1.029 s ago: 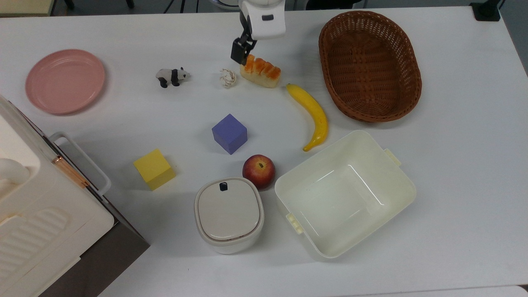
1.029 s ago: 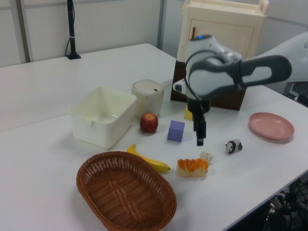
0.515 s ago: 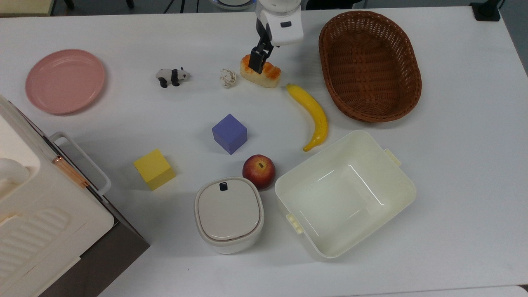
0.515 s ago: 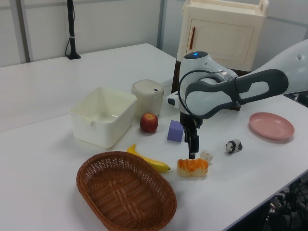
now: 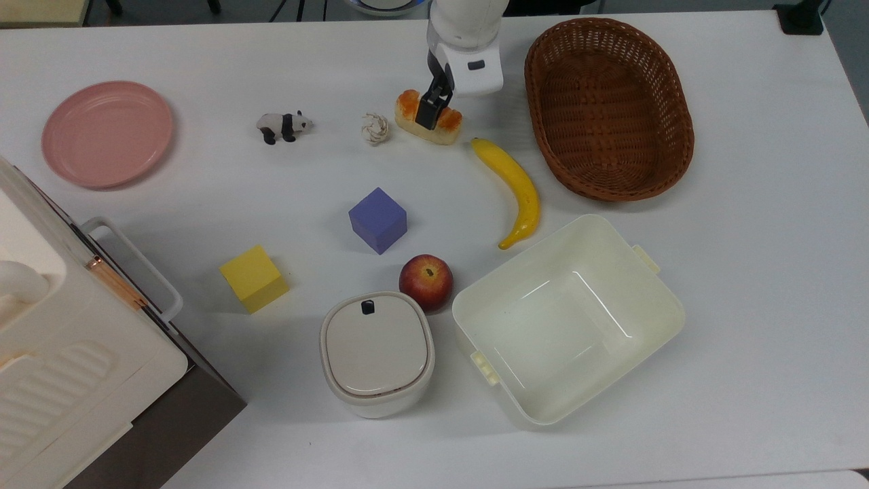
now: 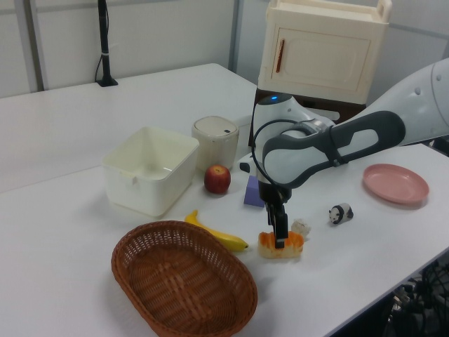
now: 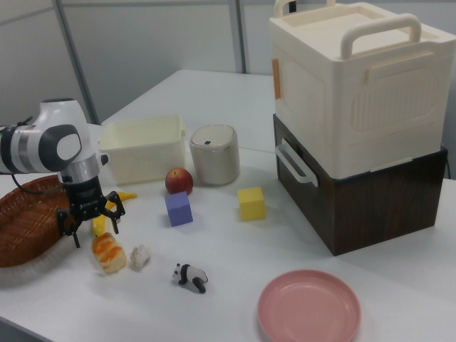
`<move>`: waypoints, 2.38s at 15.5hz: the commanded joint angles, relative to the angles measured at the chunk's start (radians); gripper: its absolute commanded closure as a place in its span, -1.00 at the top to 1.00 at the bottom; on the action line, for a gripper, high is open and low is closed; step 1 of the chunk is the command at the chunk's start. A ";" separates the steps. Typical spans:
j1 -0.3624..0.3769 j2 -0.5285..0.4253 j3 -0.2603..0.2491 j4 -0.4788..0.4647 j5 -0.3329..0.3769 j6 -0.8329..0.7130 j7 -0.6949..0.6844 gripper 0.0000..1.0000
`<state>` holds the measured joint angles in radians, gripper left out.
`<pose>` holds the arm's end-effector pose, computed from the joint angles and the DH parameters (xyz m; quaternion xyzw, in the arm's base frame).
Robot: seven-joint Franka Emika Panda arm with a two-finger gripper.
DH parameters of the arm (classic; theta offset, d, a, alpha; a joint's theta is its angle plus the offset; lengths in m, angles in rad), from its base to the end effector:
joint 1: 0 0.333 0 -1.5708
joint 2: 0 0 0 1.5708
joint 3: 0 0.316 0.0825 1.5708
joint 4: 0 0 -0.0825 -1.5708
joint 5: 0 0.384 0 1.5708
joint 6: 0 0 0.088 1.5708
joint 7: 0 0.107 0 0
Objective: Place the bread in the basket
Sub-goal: 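Lower the gripper over the orange bread roll and close on it, then lift the held bread roll up off the table, then carry the bread roll over the wicker basket and lower it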
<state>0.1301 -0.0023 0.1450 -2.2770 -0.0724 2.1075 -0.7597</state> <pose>0.4792 0.1317 0.3435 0.8551 0.5108 -0.0881 0.0087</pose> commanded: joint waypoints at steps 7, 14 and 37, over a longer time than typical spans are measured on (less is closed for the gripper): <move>0.003 0.048 -0.004 -0.009 -0.069 0.040 0.020 1.00; -0.001 0.082 -0.005 0.016 -0.093 0.040 0.048 -0.87; 0.169 0.051 0.108 0.356 0.057 -0.124 0.740 -0.84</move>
<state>0.2186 0.0435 0.2505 -1.9253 -0.0282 2.0339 -0.0579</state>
